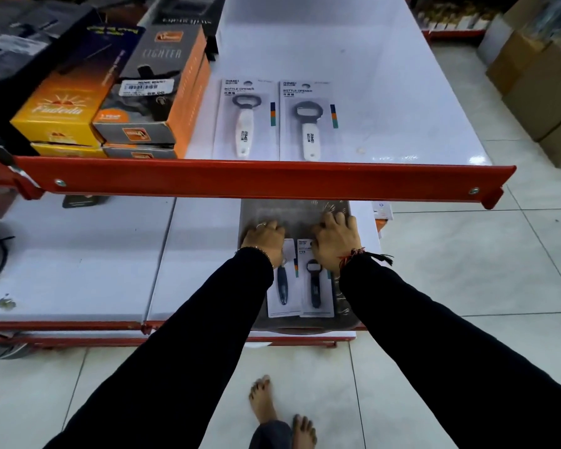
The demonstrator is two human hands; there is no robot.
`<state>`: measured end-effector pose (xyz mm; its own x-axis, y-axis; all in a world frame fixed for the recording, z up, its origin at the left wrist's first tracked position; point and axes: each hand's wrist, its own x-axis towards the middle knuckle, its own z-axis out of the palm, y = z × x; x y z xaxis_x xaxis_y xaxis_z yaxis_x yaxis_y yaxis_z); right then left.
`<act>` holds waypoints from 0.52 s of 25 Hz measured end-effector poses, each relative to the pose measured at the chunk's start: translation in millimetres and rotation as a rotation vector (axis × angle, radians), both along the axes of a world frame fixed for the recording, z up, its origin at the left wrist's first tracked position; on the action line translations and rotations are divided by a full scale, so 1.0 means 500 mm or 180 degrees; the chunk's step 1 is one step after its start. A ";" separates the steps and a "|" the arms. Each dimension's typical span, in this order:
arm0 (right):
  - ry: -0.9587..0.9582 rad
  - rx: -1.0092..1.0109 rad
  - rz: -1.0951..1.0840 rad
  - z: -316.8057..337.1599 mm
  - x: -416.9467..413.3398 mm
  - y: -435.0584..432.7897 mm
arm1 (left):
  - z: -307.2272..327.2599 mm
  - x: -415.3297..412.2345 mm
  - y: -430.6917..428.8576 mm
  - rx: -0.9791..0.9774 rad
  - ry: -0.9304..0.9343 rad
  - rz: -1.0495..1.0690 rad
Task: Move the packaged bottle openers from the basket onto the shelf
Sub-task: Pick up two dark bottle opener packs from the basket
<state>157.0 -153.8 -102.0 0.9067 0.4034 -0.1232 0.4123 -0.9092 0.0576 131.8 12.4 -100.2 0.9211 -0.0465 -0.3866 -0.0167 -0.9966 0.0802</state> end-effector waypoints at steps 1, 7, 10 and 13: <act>0.0038 0.0057 -0.0005 0.002 0.001 0.000 | 0.003 -0.001 -0.001 -0.0006 0.0000 0.0032; 0.0329 0.0779 -0.0347 0.034 -0.006 -0.008 | 0.063 -0.010 0.002 -0.0289 -0.0102 0.0173; 0.0425 0.0987 -0.0346 0.071 -0.030 -0.011 | 0.100 -0.037 0.001 -0.0580 -0.0175 0.0270; -0.0040 0.0857 -0.0024 0.110 -0.072 -0.021 | 0.143 -0.088 -0.002 -0.0597 -0.0507 0.0278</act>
